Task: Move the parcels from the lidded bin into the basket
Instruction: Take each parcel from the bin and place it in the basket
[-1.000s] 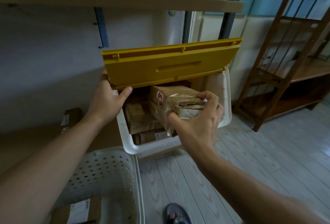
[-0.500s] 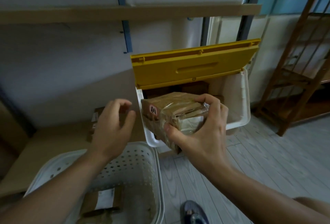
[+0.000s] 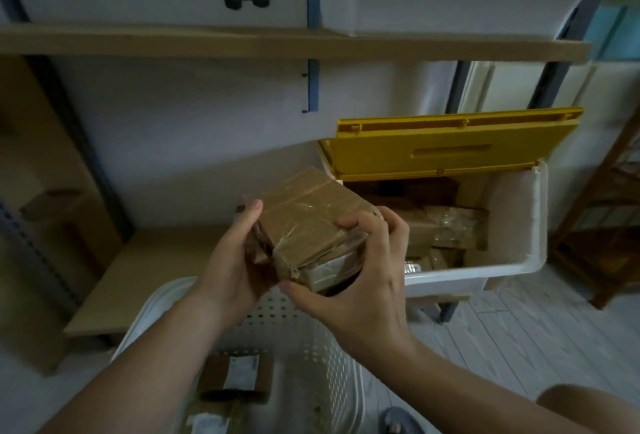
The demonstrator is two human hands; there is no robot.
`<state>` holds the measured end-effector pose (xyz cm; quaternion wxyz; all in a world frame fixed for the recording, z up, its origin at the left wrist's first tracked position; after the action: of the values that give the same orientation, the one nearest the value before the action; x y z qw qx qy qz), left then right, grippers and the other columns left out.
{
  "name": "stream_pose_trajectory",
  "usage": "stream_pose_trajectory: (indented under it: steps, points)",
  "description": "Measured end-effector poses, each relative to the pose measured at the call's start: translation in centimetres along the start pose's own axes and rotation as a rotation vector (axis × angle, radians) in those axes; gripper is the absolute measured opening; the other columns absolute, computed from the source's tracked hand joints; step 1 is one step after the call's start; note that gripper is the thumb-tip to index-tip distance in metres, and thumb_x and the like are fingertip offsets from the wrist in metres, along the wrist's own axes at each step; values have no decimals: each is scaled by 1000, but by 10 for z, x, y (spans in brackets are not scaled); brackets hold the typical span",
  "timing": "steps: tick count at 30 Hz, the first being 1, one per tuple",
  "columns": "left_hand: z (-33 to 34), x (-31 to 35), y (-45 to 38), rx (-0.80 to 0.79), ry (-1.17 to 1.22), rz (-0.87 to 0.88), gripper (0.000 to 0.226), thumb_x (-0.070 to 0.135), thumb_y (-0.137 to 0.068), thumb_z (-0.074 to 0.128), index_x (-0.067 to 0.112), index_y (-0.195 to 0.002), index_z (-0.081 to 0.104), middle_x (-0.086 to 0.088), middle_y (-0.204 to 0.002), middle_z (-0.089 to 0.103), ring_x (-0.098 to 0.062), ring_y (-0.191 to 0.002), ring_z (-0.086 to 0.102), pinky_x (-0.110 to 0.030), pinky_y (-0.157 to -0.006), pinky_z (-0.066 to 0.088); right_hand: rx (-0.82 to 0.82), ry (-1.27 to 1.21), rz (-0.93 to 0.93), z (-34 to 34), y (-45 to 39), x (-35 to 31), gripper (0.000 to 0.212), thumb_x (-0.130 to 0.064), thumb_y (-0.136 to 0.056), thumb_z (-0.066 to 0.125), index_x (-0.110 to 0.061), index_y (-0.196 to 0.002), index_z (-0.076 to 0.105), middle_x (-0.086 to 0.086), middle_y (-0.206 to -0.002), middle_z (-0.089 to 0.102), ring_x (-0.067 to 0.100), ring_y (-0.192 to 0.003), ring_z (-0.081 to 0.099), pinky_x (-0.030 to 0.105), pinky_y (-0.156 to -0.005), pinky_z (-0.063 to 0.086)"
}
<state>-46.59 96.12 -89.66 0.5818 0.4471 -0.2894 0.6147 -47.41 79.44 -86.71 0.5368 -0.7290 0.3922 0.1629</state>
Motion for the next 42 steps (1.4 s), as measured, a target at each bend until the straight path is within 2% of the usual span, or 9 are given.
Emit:
stream_pose_trajectory:
  steps: [5, 13, 16, 19, 25, 29, 33, 37, 42]
  points:
    - [-37, 1, -1, 74, 51, -1, 53, 54, -91, 61, 18, -128, 69, -13, -124, 72, -31, -118, 68, -51, -111, 44, -46, -19, -46, 44, -6, -7, 88, -59, -54, 88, -40, -124, 39, 3, -140, 32, 18, -134, 38, 37, -100, 51]
    - [-77, 16, -20, 170, 49, -24, 53, 64, -82, 65, 27, -119, 74, -8, -122, 73, -32, -125, 62, -48, -111, 40, -22, -61, -52, 98, -40, -12, 84, -51, -52, 88, -35, -120, 41, 0, -135, 34, 19, -132, 39, 15, -100, 41]
    - [-85, 20, -27, 201, 43, -22, 59, 65, -78, 67, 29, -125, 70, -10, -128, 70, -29, -115, 65, -39, -83, 52, -27, -85, -27, 114, -51, -10, 82, -54, -54, 87, -38, -120, 40, -1, -135, 34, 20, -130, 43, 27, -101, 49]
    - [-95, 22, -32, 217, 76, -13, 72, 64, -71, 72, 30, -133, 63, -11, -125, 70, -23, -99, 64, -33, -65, 54, -22, -99, -2, 127, -59, -6, 83, -54, -54, 89, -42, -118, 38, -4, -136, 31, 16, -127, 44, 22, -99, 48]
    - [-121, 26, -48, 240, 65, -23, 72, 71, -73, 71, 32, -133, 61, -9, -120, 73, -28, -107, 68, -39, -73, 54, -70, -99, -27, 151, -63, 0, 85, -47, -52, 95, -39, -116, 40, -3, -135, 30, 16, -125, 43, 11, -95, 46]
    - [-127, 31, -56, 229, 132, 3, 69, 64, -79, 72, 27, -136, 59, -10, -123, 73, -37, -117, 67, -48, -101, 47, -145, -120, -74, 164, -64, -4, 80, -49, -52, 95, -38, -111, 42, 0, -132, 31, 6, -122, 40, 3, -93, 40]
    - [-141, 36, -57, 307, 243, 58, 57, 47, -84, 73, 25, -135, 60, -10, -122, 73, -33, -107, 72, -48, -87, 59, -194, -137, -56, 169, -69, -8, 67, -59, -71, 80, -34, -124, 48, -3, -131, 39, 3, -119, 44, 9, -93, 43]
    - [-145, 46, -54, 350, 200, 192, 53, 42, -81, 73, 31, -132, 62, -7, -123, 73, -31, -110, 71, -50, -85, 60, -201, -252, 110, 166, -84, 6, 61, -61, -89, 58, -35, -141, 40, -11, -139, 35, -16, -121, 37, 9, -94, 41]
    - [-130, 57, -50, 247, 93, 353, 58, 32, -82, 65, 27, -138, 56, -3, -125, 72, -24, -116, 69, -44, -88, 58, -359, -685, 731, 181, -92, 50, 62, -62, -91, 60, -36, -146, 47, 1, -134, 63, 19, -117, 65, 41, -93, 55]
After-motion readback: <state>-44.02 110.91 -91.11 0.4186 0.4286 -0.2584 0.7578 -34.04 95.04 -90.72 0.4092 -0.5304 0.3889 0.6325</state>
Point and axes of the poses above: each hand's wrist, its own y-axis away from the middle knuckle, its own z-axis out of the palm, x = y × z, the point moved 7 cm from there along -y, towards the middle knuckle
